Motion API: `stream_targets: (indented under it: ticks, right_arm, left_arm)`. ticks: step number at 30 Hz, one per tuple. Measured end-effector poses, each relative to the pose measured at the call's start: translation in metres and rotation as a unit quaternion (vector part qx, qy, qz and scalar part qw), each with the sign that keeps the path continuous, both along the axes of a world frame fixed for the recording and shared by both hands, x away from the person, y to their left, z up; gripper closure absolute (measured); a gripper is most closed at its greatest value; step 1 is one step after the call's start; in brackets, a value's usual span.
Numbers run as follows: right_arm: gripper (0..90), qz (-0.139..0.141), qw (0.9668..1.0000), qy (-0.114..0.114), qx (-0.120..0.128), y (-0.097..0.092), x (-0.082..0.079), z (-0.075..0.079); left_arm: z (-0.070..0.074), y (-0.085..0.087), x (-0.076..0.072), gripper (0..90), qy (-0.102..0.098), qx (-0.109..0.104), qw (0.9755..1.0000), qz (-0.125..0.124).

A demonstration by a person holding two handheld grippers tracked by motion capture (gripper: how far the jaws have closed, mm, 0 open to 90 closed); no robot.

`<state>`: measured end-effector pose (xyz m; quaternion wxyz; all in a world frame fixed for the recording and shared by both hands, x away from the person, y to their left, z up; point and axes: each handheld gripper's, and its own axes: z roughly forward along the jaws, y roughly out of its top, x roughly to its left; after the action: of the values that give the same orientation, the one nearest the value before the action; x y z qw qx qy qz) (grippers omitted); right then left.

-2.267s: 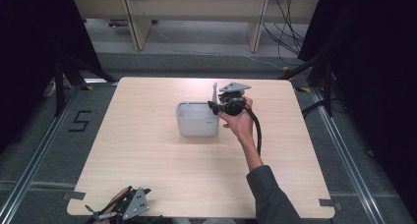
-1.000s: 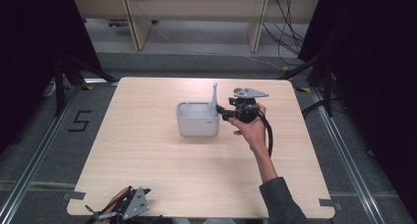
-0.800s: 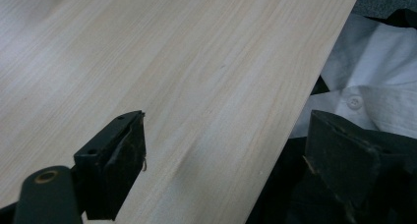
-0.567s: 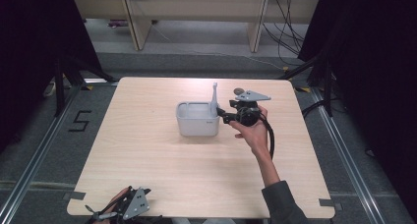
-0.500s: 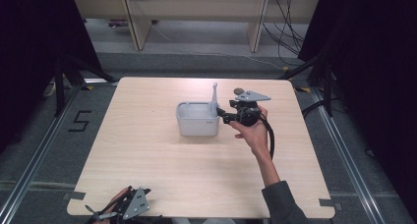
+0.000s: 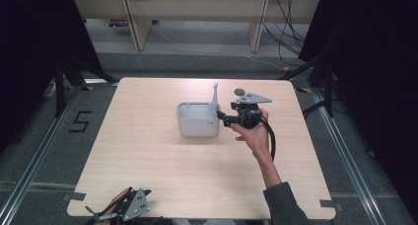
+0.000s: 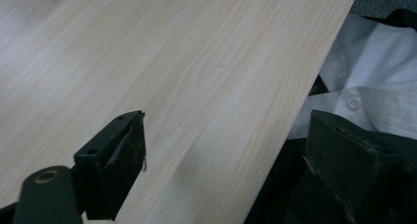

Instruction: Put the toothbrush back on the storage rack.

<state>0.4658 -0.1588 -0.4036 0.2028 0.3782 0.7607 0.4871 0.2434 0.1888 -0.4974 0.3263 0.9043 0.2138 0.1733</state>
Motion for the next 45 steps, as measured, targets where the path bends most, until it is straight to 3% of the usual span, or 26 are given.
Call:
stream_targets:
  ticks: [2,6,7,8,11,15,16,18,19,20,24,25,27,29,33,39,40,41,45]
  right_arm:
    - [31.3,0.000,1.0000,-0.004,-0.002,0.001,-0.001,0.000]
    - [27.2,0.003,0.9999,0.011,0.003,0.002,-0.005,0.000]
    - [26.3,0.003,1.0000,0.002,-0.002,0.001,-0.005,-0.001]
    - [26.2,-0.001,0.9998,0.016,0.007,0.001,-0.007,-0.001]
    - [24.9,-0.003,0.9999,0.012,0.003,-0.002,-0.010,-0.002]
    - [23.2,-0.006,0.9993,0.034,0.013,-0.004,-0.016,-0.004]
    - [23.1,-0.003,0.9996,0.027,0.006,-0.006,-0.016,-0.006]
    - [23.1,-0.007,0.9993,0.033,0.017,-0.007,-0.017,-0.007]
    - [23.1,-0.004,0.9997,0.022,0.008,-0.009,-0.017,-0.008]
    - [23.1,-0.009,0.9992,0.037,0.013,-0.009,-0.019,-0.009]
    - [23.2,-0.003,0.9994,0.033,0.010,-0.011,-0.020,-0.013]
    - [23.2,-0.006,0.9991,0.040,0.011,-0.011,-0.021,-0.014]
    - [23.2,-0.003,0.9995,0.030,0.004,-0.012,-0.022,-0.015]
    - [23.1,-0.004,0.9995,0.032,0.004,-0.011,-0.024,-0.016]
    - [22.6,0.004,0.9991,0.042,0.005,-0.011,-0.028,-0.017]
    - [22.3,0.004,0.9994,0.034,0.002,-0.013,-0.033,-0.016]
    - [22.2,0.005,0.9987,0.050,0.010,-0.013,-0.036,-0.016]
    - [22.2,0.010,0.9993,0.035,0.001,-0.014,-0.034,-0.018]
    - [22.2,0.009,0.9986,0.050,0.015,-0.013,-0.037,-0.019]
  left_arm:
    - [0.000,0.000,0.000,15.2,0.000,0.001,1.0000,0.000]
    - [0.000,0.000,0.000,15.2,0.000,-0.003,1.0000,0.004]
    - [0.000,0.000,0.000,15.2,0.000,-0.003,1.0000,0.004]
    - [-0.001,0.000,0.000,15.2,0.000,-0.008,0.9999,0.006]
    - [0.000,0.000,0.001,15.2,0.001,-0.004,1.0000,0.004]
    - [0.000,0.001,0.002,15.2,0.002,-0.002,1.0000,0.006]
    - [0.001,0.001,0.002,15.2,0.002,-0.003,1.0000,0.006]
    - [0.000,0.000,0.002,15.2,0.003,-0.010,0.9999,0.007]
    - [0.000,0.000,0.002,15.2,0.003,-0.010,0.9999,0.007]
    - [0.000,0.000,0.003,15.2,0.000,-0.007,1.0000,0.006]
    - [0.000,-0.003,0.003,15.2,0.002,0.004,1.0000,-0.003]
    - [0.000,-0.003,0.004,15.2,0.001,0.004,1.0000,-0.003]
    - [0.000,-0.003,0.003,15.2,0.007,-0.005,1.0000,0.000]
    - [0.000,-0.001,0.004,15.2,0.005,0.003,1.0000,-0.002]
    - [0.000,-0.002,0.004,15.2,0.001,-0.005,1.0000,0.004]
    - [0.000,-0.002,0.004,15.2,0.003,-0.005,1.0000,0.005]
    - [-0.001,-0.002,0.005,15.2,0.003,-0.005,1.0000,0.005]
    - [-0.001,-0.002,0.005,15.2,0.003,-0.003,1.0000,0.004]
    - [-0.001,-0.002,0.004,15.2,0.004,-0.003,1.0000,0.002]
